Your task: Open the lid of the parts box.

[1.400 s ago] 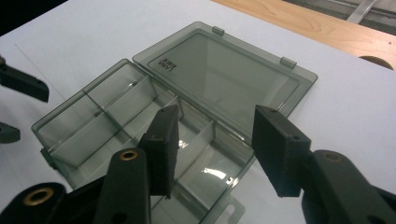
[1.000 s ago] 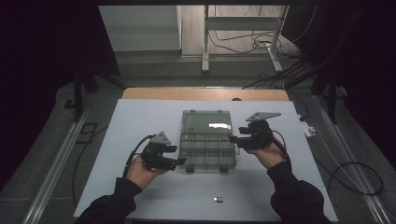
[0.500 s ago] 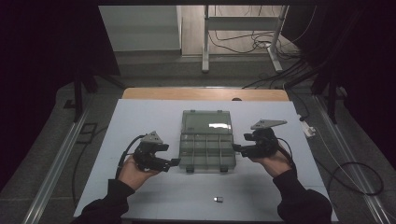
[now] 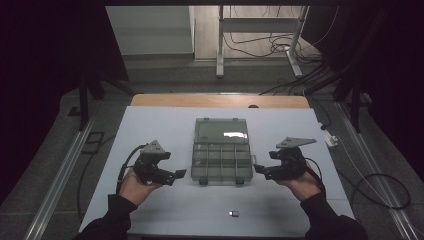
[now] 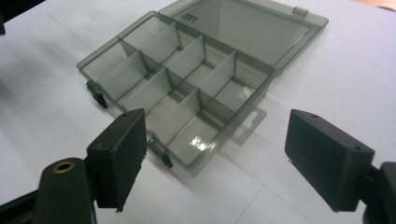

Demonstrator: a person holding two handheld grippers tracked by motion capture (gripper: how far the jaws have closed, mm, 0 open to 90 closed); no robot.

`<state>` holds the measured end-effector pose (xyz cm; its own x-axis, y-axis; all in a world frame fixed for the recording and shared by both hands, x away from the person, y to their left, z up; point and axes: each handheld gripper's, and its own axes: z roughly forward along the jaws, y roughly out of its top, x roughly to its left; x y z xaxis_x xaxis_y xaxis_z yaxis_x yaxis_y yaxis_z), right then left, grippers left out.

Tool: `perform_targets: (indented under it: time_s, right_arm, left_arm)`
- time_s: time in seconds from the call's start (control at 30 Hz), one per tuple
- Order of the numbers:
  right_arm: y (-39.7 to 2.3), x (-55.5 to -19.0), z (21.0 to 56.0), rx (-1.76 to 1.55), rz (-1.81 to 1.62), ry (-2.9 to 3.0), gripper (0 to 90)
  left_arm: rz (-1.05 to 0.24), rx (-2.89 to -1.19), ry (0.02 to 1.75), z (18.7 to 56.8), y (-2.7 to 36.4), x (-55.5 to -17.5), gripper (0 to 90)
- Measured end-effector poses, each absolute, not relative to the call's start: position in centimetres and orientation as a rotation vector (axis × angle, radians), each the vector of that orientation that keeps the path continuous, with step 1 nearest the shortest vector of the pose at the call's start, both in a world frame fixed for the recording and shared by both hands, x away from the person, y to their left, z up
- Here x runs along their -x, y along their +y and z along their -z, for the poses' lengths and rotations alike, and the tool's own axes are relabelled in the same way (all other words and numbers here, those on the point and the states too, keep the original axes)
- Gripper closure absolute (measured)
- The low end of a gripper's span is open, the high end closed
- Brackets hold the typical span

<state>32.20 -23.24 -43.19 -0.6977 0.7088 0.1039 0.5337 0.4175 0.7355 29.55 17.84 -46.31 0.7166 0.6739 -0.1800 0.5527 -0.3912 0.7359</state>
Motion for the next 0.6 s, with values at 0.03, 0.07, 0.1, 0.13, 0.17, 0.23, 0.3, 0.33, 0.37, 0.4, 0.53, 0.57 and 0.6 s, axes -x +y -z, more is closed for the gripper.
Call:
perform_targets:
  time_s: [0.03, 0.07, 0.1, 0.13, 0.17, 0.23, 0.3, 0.33, 0.37, 0.4, 0.53, 0.57, 0.6]
  right_arm:
    - [-23.3, -32.0, 43.2, -1.094, -1.149, 2.451, 19.6]
    - [-23.4, -31.9, 43.3, -1.092, -1.148, 2.452, 19.1]
    - [-23.5, -31.8, 43.3, -1.096, -1.145, 2.451, 18.1]
    - [-23.6, -31.6, 43.3, -1.095, -1.145, 2.449, 17.3]
    - [-23.6, -31.6, 43.3, -1.095, -1.145, 2.449, 17.3]
    - [-23.9, -31.2, 43.3, -1.099, -1.146, 2.445, 16.2]
    - [-24.0, -31.1, 43.3, -1.101, -1.148, 2.444, 15.7]
    - [-24.1, -30.9, 43.4, -1.102, -1.149, 2.443, 15.3]
    - [-24.3, -30.6, 43.4, -1.107, -1.149, 2.444, 14.3]
    - [-24.4, -30.4, 43.5, -1.106, -1.150, 2.446, 13.9]
    - [-24.8, -29.8, 43.6, -1.111, -1.147, 2.449, 11.7]
    - [-24.8, -29.8, 43.6, -1.111, -1.147, 2.449, 11.7]
    - [-24.9, -29.7, 43.6, -1.112, -1.144, 2.449, 10.9]
  left_arm:
    - [-0.194, -2.093, 0.932, 46.2, 18.0, -29.4, 8.8]
    - [-0.200, -2.095, 0.930, 46.2, 18.1, -29.4, 8.3]
    - [-0.203, -2.099, 0.927, 46.2, 18.1, -29.3, 7.9]
    - [-0.203, -2.099, 0.927, 46.2, 18.1, -29.3, 7.6]
    - [-0.210, -2.103, 0.928, 46.1, 18.2, -29.2, 7.6]
    - [-0.229, -2.119, 0.925, 46.1, 18.3, -29.0, 5.8]
    - [-0.252, -2.130, 0.927, 46.1, 18.5, -28.8, 4.9]
    - [-0.267, -2.141, 0.928, 46.0, 18.6, -28.7, 4.9]
    - [-0.277, -2.148, 0.927, 46.0, 18.6, -28.6, 3.8]
    - [-0.295, -2.159, 0.930, 46.0, 18.8, -28.4, 3.4]
    - [-0.293, -2.152, 0.930, 45.9, 19.3, -28.0, 2.2]
    - [-0.293, -2.152, 0.930, 45.9, 19.3, -28.0, 1.8]
    - [-0.291, -2.150, 0.930, 45.9, 19.4, -28.0, 1.8]
